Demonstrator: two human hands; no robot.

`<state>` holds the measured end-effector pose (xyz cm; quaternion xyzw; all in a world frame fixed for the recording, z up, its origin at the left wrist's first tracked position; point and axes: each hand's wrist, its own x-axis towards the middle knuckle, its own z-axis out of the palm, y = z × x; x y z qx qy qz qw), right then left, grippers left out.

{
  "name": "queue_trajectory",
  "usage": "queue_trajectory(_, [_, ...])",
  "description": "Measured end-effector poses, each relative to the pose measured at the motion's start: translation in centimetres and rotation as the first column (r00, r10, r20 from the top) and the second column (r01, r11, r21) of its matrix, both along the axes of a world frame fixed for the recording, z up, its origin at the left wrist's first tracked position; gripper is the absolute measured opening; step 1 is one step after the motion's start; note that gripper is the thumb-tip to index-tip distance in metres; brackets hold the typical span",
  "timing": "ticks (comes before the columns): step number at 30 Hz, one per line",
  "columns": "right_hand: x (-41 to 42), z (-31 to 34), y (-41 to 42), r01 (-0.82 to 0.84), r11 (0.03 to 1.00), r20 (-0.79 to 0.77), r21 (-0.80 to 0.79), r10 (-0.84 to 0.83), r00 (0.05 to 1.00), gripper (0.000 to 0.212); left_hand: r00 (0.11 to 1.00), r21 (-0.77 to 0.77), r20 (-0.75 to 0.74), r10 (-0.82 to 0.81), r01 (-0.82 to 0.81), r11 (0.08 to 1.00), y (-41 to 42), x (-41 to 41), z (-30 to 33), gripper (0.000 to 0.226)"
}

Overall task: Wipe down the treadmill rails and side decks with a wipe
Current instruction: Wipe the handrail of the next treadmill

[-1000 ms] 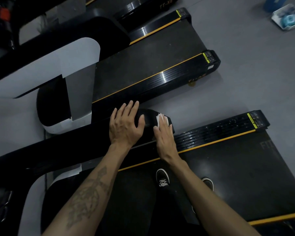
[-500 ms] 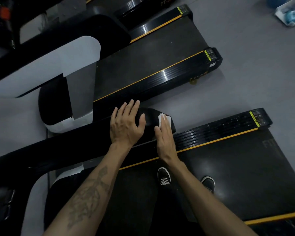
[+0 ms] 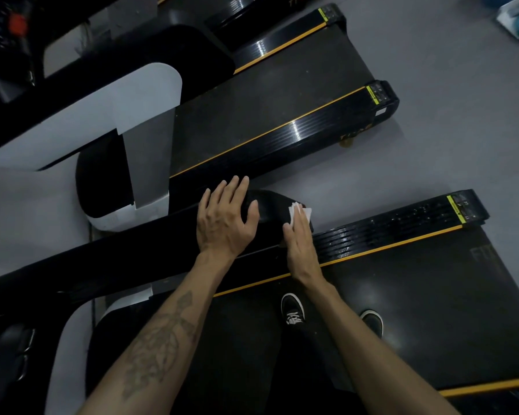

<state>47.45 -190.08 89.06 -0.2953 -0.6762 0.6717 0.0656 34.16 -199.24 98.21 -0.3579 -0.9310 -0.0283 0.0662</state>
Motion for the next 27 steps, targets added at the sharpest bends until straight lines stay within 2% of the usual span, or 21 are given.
queue_trajectory(5, [-0.6, 1.0, -0.9, 0.012, 1.000, -0.122, -0.002, -0.012, 0.992, 0.064, 1.000, 0.006, -0.005, 0.003, -0.003, 1.000, 0.0, 0.0, -0.1, 0.058])
queue_trajectory(8, [-1.6, -0.1, 1.2, -0.028, 0.999, -0.061, 0.036, 0.030, 0.998, 0.063, 1.000, 0.008, -0.006, 0.005, -0.005, 1.000, 0.0, 0.0, -0.1, 0.057])
queue_trajectory(13, [-0.5, -2.0, 2.1, -0.048, 0.999, 0.059, -0.014, 0.048, 0.997, 0.074, 1.000, 0.010, -0.006, 0.003, -0.003, 1.000, 0.0, 0.0, -0.1, 0.057])
queue_trajectory(19, [0.1, -0.2, -0.8, 0.038, 0.999, -0.072, -0.022, -0.039, 0.997, 0.068, 1.000, 0.014, -0.016, 0.004, -0.004, 1.000, 0.0, 0.0, -0.1, 0.057])
queue_trajectory(24, [-1.5, -2.6, 2.2, -0.047, 0.999, 0.013, 0.025, 0.047, 0.999, 0.063, 1.000, 0.009, -0.014, -0.003, 0.003, 1.000, -0.1, 0.0, -0.1, 0.056])
queue_trajectory(27, [-0.5, -4.0, 2.8, -0.048, 0.998, 0.070, -0.028, 0.050, 0.996, 0.066, 1.000, 0.017, -0.008, -0.005, 0.005, 1.000, 0.0, 0.0, -0.1, 0.057])
